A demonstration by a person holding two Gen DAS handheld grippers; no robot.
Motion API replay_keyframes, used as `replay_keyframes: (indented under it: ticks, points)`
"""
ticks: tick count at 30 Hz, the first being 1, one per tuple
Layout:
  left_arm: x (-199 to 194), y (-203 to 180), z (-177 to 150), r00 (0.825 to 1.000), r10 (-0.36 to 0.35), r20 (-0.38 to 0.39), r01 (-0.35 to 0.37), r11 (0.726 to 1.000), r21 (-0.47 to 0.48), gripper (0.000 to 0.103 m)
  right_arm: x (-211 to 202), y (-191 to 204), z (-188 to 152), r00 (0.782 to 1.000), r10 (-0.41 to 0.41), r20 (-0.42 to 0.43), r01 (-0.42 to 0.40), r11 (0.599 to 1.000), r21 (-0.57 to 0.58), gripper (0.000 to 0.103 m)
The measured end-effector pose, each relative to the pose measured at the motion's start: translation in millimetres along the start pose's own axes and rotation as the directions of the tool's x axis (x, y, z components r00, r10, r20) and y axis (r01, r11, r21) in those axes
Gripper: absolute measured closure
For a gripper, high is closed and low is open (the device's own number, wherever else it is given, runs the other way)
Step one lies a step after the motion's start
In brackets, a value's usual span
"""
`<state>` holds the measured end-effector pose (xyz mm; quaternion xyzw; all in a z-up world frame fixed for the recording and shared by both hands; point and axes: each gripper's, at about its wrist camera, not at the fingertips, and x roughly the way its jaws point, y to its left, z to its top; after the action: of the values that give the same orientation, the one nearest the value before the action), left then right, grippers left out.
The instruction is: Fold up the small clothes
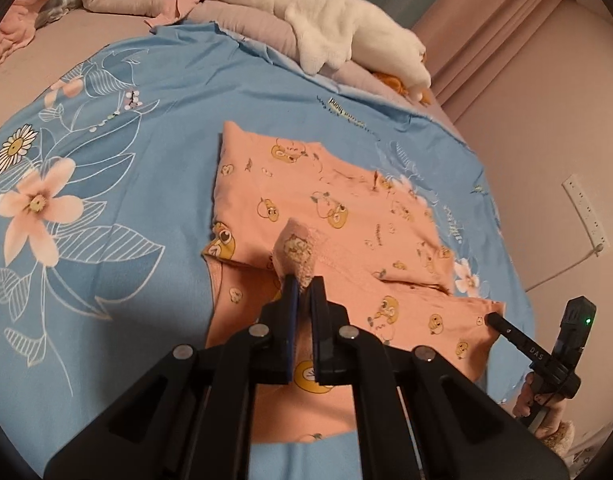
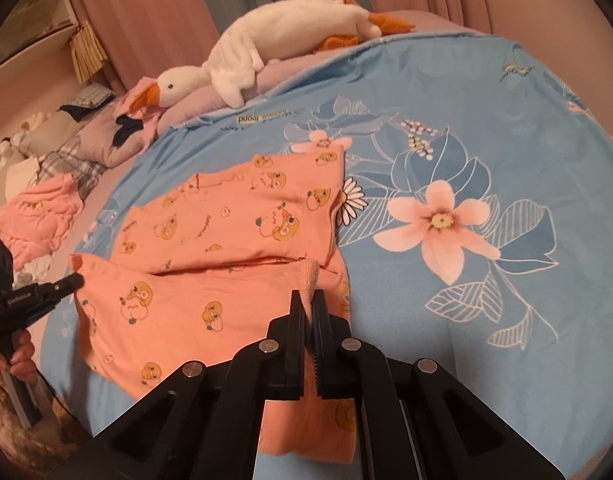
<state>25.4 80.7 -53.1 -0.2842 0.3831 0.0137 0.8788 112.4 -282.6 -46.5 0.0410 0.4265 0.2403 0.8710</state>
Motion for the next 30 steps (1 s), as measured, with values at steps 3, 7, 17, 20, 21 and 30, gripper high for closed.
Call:
replay_keyframes:
  ticks: [3,7,17,20,21,30]
  points:
    - [-10.6,-3.8,-4.2,1.0,-0.008,0.017,0.008,1.0,-0.009,0.098,-10.9,2.7,-0.9,1.0,0.012,0.025,-0.013,1.0,0.006,0.098]
    - [-26.1,-5.7,-9.1,0.998,-0.026,0.049,0.027,0.999,-0.021,0.098,-27.7,8.5,0.4,0.997,0.034,0.07,-0.035,0.999,0.004,0.098]
    - [-59.4,-10.4,-12.6,0.993,-0.05,0.107,0.053,0.998,-0.025,0.098,-56.0,20.0,6.0,0.985,0.067,0.159,-0.066,0.998,-0.009,0.098]
    - [-69.9,-18.4,-11.5,0.99,-0.054,0.129,0.055,0.998,-0.004,0.098,-63.4,24.4,8.1,0.98,0.079,0.182,-0.077,0.997,-0.02,0.098]
    - [-73.8,-22.0,-11.1,0.989,-0.052,0.139,0.051,0.999,0.009,0.098,-66.0,25.0,8.8,0.978,0.085,0.189,-0.082,0.996,-0.023,0.098]
    - [-89.9,-29.5,-7.2,0.982,-0.057,0.178,0.052,0.998,0.034,0.098,-78.4,31.0,14.5,0.967,0.102,0.234,-0.096,0.995,-0.036,0.098]
